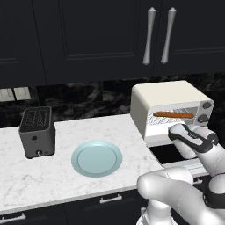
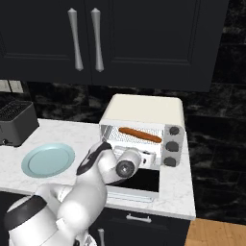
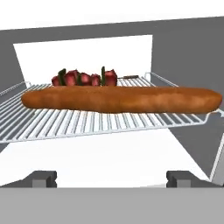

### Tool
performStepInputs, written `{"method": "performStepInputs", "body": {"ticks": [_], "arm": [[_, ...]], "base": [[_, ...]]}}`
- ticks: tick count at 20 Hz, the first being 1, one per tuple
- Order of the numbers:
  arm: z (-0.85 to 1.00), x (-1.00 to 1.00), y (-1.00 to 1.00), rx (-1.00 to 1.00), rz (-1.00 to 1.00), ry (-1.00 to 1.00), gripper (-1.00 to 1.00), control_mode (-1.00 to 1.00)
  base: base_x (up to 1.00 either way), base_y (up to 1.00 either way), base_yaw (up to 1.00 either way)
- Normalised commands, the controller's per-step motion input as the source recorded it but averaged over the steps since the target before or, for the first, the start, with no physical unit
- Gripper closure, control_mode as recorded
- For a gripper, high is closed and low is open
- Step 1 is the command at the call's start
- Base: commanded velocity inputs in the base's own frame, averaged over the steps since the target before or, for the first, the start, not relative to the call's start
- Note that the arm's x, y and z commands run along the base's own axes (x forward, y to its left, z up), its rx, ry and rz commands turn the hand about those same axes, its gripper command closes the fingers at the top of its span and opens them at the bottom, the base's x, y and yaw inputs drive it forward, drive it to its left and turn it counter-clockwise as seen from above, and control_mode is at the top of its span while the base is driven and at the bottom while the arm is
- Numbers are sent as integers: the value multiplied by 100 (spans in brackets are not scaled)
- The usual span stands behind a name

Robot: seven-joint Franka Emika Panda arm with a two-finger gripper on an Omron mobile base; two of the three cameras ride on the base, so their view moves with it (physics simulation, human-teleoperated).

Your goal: Pick up the kebab skewer and baguette bread, and place them inside the toaster oven. Close the toaster oven door and start by setting the timer.

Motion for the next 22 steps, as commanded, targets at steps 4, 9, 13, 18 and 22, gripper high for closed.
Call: {"method": "performStepInputs", "body": {"ticks": [4, 9, 13, 18, 22], "arm": [[29, -75, -69, 0, 0, 4, -100, -100], [39, -72, -78, 0, 0, 13, -100, -100], [8, -80, -61, 0, 2, 20, -100, -100], [-16, -95, -36, -1, 2, 21, -100, -100], [-54, -89, -4, -6, 0, 18, -100, -100]], "base": [[0, 0, 0], [0, 0, 0], [0, 0, 0], [0, 0, 0], [0, 0, 0]]}}
